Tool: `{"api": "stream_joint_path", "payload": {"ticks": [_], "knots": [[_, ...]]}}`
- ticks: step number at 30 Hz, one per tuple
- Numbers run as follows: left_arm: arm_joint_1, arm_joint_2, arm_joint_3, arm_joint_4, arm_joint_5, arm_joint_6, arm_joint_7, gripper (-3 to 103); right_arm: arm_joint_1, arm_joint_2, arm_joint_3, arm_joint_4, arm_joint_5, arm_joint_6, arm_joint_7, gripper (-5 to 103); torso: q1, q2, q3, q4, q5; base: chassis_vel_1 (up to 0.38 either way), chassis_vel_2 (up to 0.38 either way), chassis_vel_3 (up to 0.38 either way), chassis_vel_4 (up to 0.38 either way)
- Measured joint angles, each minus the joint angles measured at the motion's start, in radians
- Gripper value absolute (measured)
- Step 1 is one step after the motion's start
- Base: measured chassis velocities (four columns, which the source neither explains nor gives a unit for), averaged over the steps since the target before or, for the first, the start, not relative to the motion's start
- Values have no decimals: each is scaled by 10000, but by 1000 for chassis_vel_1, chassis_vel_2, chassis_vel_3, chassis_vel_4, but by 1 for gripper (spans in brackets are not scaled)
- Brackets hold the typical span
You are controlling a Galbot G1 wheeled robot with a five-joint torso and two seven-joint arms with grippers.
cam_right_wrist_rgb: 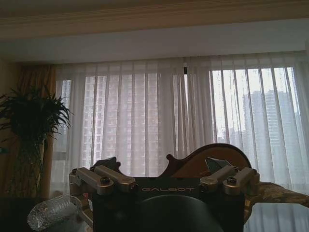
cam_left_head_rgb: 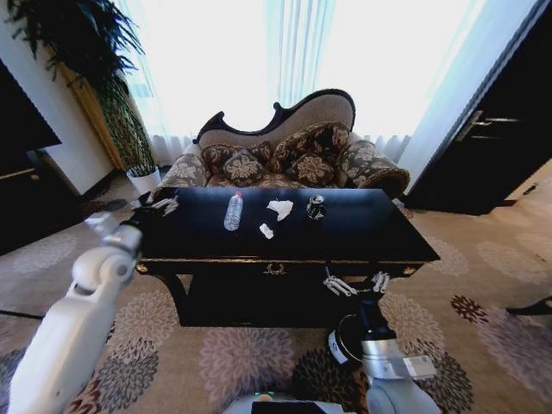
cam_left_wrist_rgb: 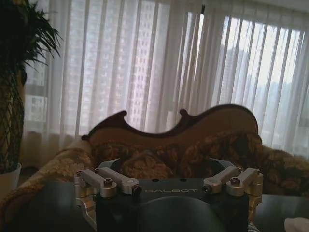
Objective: Move to the front of the table and place the trash on the table into the trash bin.
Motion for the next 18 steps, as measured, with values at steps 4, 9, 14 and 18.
{"api": "stream_joint_path", "payload": {"ticks": [4, 9, 14, 18], "knots": [[-1081, -176, 1279, 579, -51, 134, -566, 100, 14, 44, -25, -140, -57, 92, -115, 100, 0, 0, 0, -2, -1, 0, 0, 0, 0], [-1579, -772, 2202, 699, -62, 470, -1556, 100, -19, 43, 9, -292, -64, 237, -152, 100, 0, 0, 0, -1, 0, 0, 0, 0, 0], [-1587, -1315, 2718, 412, -31, 948, -2407, 100, -12, 5, 53, -367, -62, 261, -154, 100, 0, 0, -1, -1, 1, 0, 0, 0, 0], [-1575, -1601, 2988, 431, 129, 997, -2643, 100, 21, -10, 43, -401, -77, 259, -177, 100, -1, 0, -2, 0, 0, 0, 0, 0, 0]]}}
